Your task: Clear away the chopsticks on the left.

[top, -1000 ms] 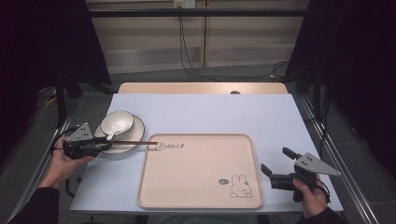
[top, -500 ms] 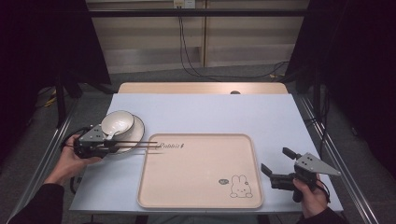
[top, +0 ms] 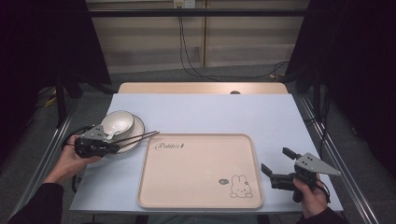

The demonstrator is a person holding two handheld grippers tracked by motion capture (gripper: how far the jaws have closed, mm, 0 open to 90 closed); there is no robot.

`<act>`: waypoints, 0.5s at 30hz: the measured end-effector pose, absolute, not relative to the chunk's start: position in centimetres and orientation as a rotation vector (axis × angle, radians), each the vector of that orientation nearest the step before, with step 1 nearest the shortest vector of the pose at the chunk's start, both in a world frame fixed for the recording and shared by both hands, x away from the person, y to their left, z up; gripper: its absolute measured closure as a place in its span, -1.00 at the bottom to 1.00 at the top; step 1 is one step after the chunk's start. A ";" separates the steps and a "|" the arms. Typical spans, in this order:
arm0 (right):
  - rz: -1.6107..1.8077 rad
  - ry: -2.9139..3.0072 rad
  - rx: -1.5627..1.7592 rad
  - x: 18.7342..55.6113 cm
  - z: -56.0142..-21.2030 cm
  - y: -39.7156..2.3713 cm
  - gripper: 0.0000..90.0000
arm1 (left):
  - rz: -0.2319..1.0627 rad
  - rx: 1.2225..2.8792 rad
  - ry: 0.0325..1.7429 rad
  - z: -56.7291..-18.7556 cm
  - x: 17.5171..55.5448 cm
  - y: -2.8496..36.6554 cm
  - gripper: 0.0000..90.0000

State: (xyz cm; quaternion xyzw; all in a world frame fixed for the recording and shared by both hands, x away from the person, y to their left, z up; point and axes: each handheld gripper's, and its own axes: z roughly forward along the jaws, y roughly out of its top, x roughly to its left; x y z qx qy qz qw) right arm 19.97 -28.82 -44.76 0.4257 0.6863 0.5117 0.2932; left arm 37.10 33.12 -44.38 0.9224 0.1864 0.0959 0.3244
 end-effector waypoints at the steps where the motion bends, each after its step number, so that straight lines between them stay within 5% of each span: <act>1: 1.363 1.827 1.134 20.0 -44.8 -28.8 -0.98 | 0.227 2.412 0.501 -44.3 37.1 33.2 0.88; 15: 1.370 1.823 1.134 20.0 -44.7 -28.8 -0.98 | 0.149 2.284 0.670 -43.1 35.8 33.5 0.88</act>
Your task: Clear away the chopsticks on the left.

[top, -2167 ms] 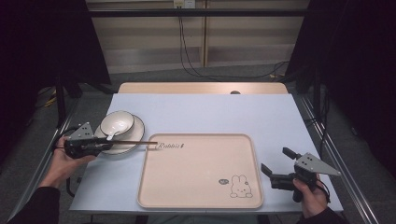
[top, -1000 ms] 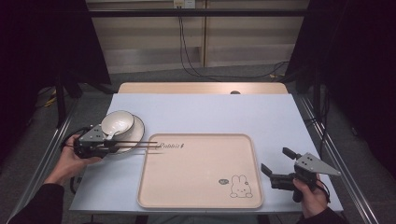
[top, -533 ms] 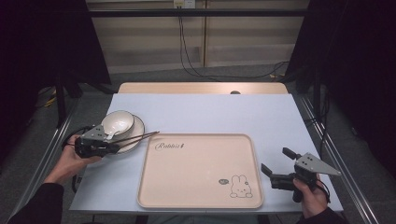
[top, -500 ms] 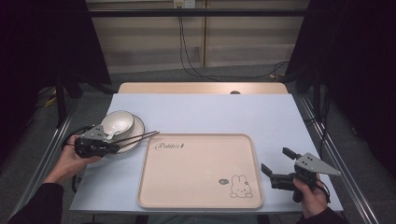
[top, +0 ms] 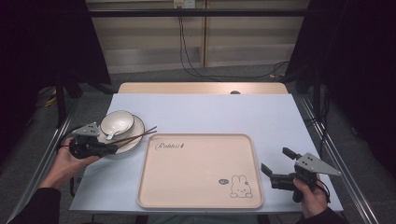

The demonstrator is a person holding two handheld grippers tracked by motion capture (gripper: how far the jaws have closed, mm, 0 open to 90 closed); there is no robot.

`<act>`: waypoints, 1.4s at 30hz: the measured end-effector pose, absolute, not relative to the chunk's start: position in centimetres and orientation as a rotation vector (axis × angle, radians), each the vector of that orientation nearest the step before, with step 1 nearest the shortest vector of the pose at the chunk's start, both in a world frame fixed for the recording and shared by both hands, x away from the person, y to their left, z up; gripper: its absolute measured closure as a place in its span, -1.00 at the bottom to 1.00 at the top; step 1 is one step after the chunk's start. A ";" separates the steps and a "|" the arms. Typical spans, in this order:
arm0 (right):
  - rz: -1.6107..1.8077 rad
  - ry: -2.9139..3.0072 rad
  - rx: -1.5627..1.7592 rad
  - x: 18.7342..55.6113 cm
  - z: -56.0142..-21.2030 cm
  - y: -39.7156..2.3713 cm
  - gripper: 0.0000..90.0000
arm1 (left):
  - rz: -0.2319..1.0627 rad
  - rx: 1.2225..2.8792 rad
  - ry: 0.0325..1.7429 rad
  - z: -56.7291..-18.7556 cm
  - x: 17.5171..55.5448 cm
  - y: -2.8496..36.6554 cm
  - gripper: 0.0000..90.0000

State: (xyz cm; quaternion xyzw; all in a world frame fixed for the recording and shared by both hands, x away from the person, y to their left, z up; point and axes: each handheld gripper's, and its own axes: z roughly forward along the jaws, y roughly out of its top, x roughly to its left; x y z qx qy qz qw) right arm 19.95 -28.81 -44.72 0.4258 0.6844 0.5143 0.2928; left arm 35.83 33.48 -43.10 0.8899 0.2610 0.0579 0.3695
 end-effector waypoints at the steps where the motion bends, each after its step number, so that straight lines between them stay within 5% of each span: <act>1: 1.370 1.823 1.134 20.0 -44.7 -28.8 -0.98 | 0.147 2.273 0.689 -43.0 35.7 33.5 0.88; 28: 1.373 1.823 1.124 19.9 -44.7 -28.8 -0.98 | 0.001 2.091 0.953 -42.2 29.2 29.0 0.89; 42: 1.379 1.826 1.127 19.9 -44.6 -28.7 -0.98 | 0.067 1.996 1.173 -43.0 27.4 24.1 0.89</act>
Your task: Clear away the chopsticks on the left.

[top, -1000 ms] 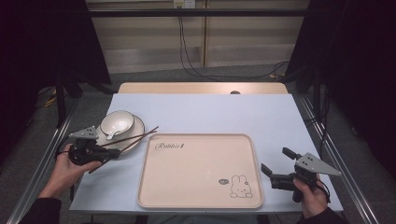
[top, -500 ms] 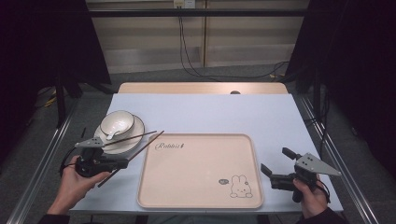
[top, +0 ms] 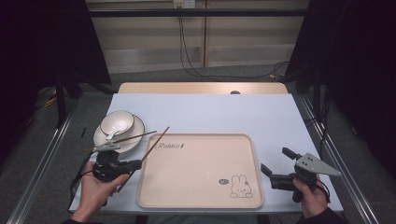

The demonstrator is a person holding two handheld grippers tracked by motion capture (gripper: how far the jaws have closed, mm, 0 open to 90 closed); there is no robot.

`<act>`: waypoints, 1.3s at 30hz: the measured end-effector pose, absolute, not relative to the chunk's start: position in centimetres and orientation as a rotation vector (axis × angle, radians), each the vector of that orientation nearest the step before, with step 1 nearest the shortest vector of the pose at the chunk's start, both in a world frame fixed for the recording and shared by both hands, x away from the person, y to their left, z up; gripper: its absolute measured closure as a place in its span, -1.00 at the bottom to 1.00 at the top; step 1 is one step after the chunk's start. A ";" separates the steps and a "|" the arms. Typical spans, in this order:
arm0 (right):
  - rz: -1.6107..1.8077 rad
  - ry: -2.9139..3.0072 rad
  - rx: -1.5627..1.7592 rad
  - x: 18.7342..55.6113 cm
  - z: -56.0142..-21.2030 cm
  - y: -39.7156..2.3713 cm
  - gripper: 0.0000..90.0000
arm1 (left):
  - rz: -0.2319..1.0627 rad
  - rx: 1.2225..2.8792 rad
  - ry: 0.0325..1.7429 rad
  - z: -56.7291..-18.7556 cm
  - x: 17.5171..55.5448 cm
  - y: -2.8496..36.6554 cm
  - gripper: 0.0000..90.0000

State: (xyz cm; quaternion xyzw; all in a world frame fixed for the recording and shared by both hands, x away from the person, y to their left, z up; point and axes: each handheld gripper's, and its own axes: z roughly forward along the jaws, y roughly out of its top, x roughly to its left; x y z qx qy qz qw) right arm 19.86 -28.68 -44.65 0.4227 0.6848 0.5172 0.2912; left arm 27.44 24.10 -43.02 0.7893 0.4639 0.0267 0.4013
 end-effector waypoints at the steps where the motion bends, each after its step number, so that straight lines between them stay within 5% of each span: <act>1: 1.381 1.826 1.127 19.9 -44.6 -28.7 -0.98 | 0.069 1.993 1.198 -43.1 27.3 23.8 0.89; 39: 1.375 1.834 1.110 19.9 -44.7 -28.6 -0.98 | 0.143 2.049 1.450 -46.0 27.4 19.1 0.88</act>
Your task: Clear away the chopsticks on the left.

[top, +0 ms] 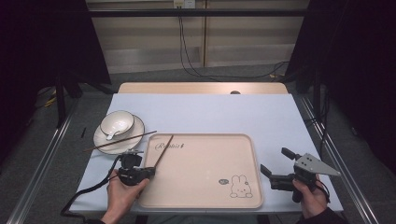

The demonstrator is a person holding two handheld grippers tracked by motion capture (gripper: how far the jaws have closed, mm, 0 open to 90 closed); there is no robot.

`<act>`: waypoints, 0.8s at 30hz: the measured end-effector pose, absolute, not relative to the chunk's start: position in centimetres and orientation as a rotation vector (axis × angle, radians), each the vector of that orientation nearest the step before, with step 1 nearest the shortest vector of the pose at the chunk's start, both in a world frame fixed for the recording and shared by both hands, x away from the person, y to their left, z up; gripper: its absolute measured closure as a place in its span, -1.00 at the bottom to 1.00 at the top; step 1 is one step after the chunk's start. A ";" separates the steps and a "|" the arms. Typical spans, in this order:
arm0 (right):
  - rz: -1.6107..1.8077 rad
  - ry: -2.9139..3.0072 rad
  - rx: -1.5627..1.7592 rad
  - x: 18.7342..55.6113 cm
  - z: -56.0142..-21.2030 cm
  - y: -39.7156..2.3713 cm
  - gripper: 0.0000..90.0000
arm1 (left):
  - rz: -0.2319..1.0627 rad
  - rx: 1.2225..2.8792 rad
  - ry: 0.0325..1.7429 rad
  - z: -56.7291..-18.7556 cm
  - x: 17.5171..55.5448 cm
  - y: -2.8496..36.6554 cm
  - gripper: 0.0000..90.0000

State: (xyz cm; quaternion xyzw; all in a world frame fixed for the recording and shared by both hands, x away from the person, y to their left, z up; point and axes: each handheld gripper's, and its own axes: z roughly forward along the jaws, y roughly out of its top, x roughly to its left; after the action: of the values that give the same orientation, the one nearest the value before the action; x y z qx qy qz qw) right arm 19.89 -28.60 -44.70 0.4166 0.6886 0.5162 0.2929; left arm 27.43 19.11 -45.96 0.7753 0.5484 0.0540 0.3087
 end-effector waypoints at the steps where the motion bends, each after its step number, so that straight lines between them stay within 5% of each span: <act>1: 1.375 1.834 1.110 19.9 -44.7 -28.6 -0.98 | 0.148 2.047 1.449 -46.0 27.4 19.1 0.88; 24: 1.378 1.828 1.117 19.9 -44.7 -28.6 -0.98 | 0.096 2.015 1.349 -45.5 27.4 19.3 0.51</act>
State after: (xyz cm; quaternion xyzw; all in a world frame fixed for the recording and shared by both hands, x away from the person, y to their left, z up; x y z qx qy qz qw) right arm 19.88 -28.62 -44.68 0.4194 0.6861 0.5174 0.2928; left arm 27.41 19.33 -45.48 0.7779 0.5206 0.0369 0.3500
